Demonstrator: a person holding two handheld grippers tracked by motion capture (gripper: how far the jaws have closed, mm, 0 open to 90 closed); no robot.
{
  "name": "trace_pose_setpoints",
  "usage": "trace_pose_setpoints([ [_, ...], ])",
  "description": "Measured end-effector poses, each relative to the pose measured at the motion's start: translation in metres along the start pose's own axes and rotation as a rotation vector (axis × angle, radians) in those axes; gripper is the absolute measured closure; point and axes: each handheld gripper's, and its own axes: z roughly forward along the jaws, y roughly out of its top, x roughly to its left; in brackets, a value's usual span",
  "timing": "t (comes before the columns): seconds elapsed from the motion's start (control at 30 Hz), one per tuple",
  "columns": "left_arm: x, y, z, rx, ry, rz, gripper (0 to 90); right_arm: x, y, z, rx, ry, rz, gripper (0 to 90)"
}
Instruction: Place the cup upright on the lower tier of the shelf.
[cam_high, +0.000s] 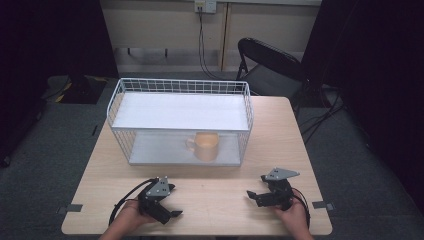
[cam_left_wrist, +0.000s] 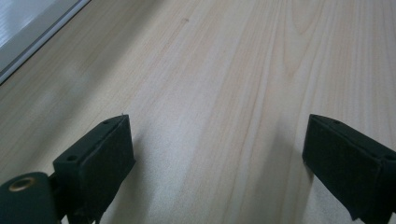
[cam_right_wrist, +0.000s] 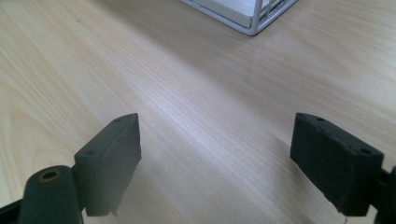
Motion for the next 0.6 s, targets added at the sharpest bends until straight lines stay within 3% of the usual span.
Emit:
trace_pose_setpoints([
  [0.3,0.0000,0.0000,0.0000,0.000,0.000,0.000,8.2,0.0019,-0.0042,0.0029,0.025,-0.008,-0.071,14.7],
  [0.6,0.0000,0.0001,-0.0002,0.003,0.000,0.002,8.2,0.0012,-0.0039,0.0035,0.025,-0.008,-0.068,14.3],
])
